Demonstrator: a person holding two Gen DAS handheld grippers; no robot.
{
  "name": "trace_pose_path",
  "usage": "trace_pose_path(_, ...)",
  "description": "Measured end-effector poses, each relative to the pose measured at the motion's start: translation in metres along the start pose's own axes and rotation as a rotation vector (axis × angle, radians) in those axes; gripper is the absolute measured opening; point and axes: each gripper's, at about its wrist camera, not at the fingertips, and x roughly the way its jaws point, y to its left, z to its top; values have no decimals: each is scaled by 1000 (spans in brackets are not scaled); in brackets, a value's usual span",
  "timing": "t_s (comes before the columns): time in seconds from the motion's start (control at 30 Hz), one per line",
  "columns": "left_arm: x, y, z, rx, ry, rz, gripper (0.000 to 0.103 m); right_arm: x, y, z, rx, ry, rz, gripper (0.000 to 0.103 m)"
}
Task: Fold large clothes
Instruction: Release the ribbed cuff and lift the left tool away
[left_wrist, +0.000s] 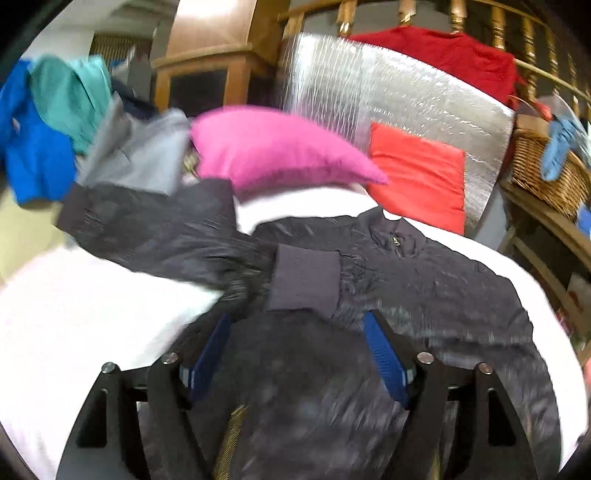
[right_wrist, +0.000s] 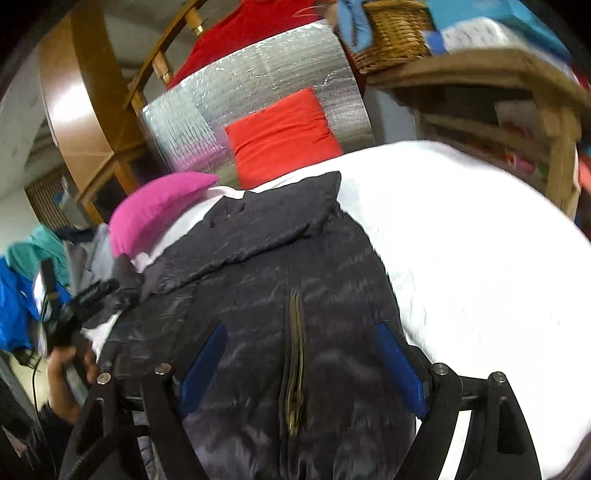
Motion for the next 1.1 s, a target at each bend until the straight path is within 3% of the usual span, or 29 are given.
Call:
trace_pose_path(0.2,-65,35,-31,41,-50,157,81,-24,-6,-16,61,2,161,86)
trace_pose_path(0.4,-88,77,-39,-69,9,241,81,-23,-20,-35,143,47,231,88)
trace_pose_path(0.6,-100,76,-50,-78,46,269,82,-21,-28,-41,193,61,301,93)
trace_pose_path(0.73,-111,67,-49,-58,20,266,82,-19,-33,-42,230,63,341,93)
trace_pose_path(1.1,-116,51,-50,-20,22,267,82,-22,-33,-43,226,43,379,93)
